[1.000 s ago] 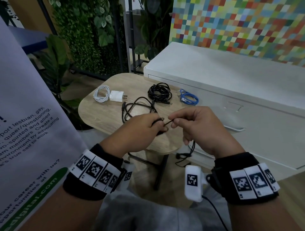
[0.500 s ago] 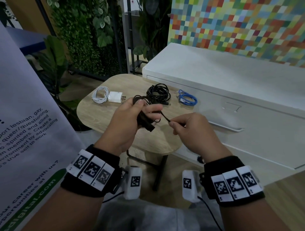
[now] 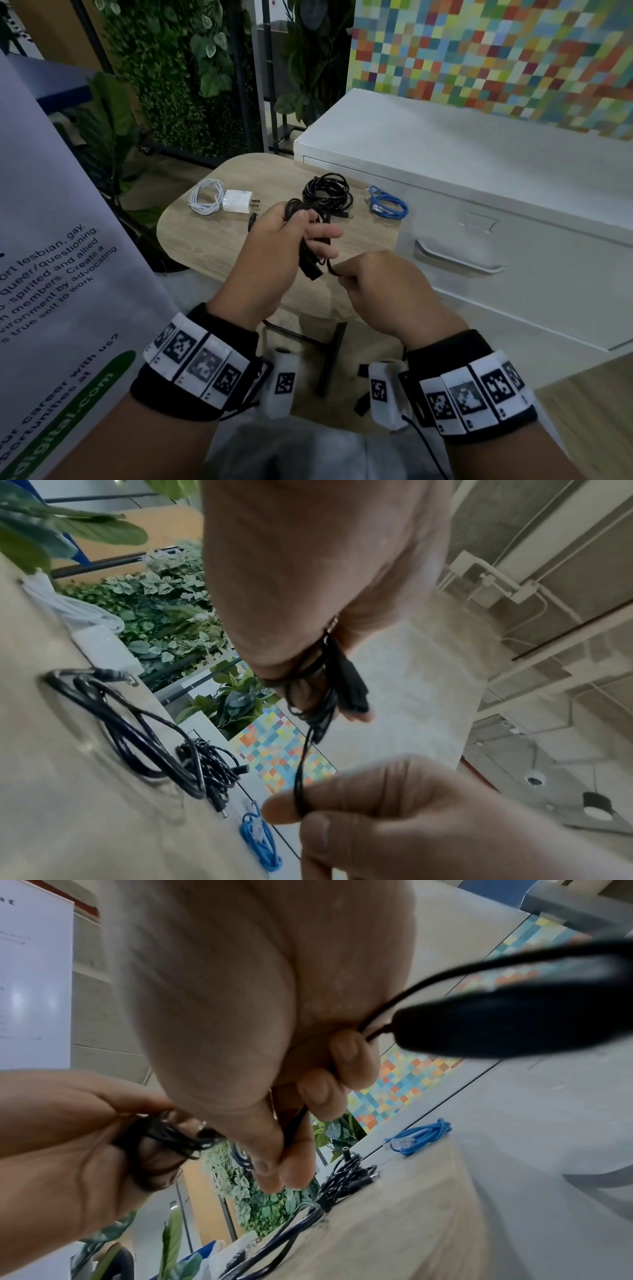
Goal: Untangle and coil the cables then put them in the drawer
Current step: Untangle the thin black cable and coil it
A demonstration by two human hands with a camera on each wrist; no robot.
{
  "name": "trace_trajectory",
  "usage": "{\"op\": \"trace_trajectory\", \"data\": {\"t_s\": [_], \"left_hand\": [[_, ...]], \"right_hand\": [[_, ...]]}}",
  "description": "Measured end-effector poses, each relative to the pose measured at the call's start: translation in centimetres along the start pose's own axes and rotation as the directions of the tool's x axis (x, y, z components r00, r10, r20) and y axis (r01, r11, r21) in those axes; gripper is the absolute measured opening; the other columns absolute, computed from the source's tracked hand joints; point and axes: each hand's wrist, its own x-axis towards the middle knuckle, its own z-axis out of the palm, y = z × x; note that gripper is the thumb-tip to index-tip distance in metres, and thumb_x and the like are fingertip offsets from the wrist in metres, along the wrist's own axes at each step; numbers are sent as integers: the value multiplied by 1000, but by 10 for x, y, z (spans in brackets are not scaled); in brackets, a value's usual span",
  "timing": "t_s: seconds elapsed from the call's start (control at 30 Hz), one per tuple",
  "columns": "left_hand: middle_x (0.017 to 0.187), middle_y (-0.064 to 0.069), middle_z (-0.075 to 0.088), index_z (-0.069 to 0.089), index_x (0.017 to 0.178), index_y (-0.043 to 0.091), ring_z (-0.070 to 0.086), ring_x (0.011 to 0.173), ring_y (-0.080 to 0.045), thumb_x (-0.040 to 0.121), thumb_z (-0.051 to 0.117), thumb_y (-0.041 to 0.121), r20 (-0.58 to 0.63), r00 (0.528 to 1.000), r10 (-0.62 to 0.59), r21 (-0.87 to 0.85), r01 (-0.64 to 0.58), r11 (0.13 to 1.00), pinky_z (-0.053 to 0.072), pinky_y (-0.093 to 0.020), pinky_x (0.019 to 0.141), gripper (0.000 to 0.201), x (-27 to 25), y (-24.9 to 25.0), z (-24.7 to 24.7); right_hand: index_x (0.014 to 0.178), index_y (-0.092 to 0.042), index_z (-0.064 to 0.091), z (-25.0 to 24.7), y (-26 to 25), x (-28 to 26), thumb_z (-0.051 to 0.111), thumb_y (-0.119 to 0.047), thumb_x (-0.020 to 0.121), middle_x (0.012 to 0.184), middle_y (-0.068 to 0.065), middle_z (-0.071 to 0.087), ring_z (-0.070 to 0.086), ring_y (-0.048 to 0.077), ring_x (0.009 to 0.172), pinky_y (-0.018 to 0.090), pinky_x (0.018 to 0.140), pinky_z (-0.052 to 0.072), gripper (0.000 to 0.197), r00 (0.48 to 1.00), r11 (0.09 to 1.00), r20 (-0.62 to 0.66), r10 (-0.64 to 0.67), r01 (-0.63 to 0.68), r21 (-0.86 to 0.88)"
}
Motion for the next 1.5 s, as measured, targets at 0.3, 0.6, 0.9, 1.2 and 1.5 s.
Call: {"op": "trace_trajectory", "data": {"t_s": [0.3, 0.6, 0.9, 1.2, 1.5], "left_hand": [[105, -16, 79, 51, 107, 8, 78, 92, -24, 112, 38, 14, 70, 997, -39, -226, 53, 973, 61, -33, 84, 16, 1, -4, 3], [78, 7, 60, 48, 97, 21, 54, 70, -1, 107, 48, 31, 318, 944, 90, 768, -312, 559, 34, -19, 55, 14, -6, -22, -9], [82, 11, 72, 61, 98, 32, 65, 76, -6, 96, 54, 14, 455, 873, -176, 732, -253, 632, 56, -36, 72, 19, -1, -8, -23], [61, 16, 55, 72, 83, 23, 47, 56, -1, 105, 57, 35, 457, 866, -202, 607, -138, 783, 44, -26, 64, 29, -5, -16, -23], [53, 5, 29, 59, 69, 15, 23, 43, -9, 99, 54, 33, 363, 915, -179, 101, 152, 983, 33, -23, 44, 35, -12, -7, -14]], "right_hand": [[95, -26, 71, -3, -15, -2, 53, -32, 99, 86, 3, 69, 62, 29, 86, 33, 61, 33, 20, 1000, 1000, -28, -10, 11, 22], [94, -31, 82, -20, -7, -5, 69, -16, 86, 78, -4, 74, 62, 16, 73, 30, 60, 42, 23, 998, 978, 47, -49, 38, 204], [90, -41, 82, -32, 1, -9, 76, -15, 88, 77, -19, 75, 65, -6, 77, 8, 64, 44, 27, 999, 911, 29, -34, 19, 412], [84, -38, 81, -34, 10, -9, 81, -13, 87, 76, -22, 75, 70, -5, 77, 11, 69, 50, 25, 996, 806, -86, 17, 37, 591], [110, -34, 80, -36, 31, -9, 71, -21, 96, 85, -18, 77, 61, -5, 67, 15, 68, 47, 21, 994, 757, -66, 87, -23, 653]]}}
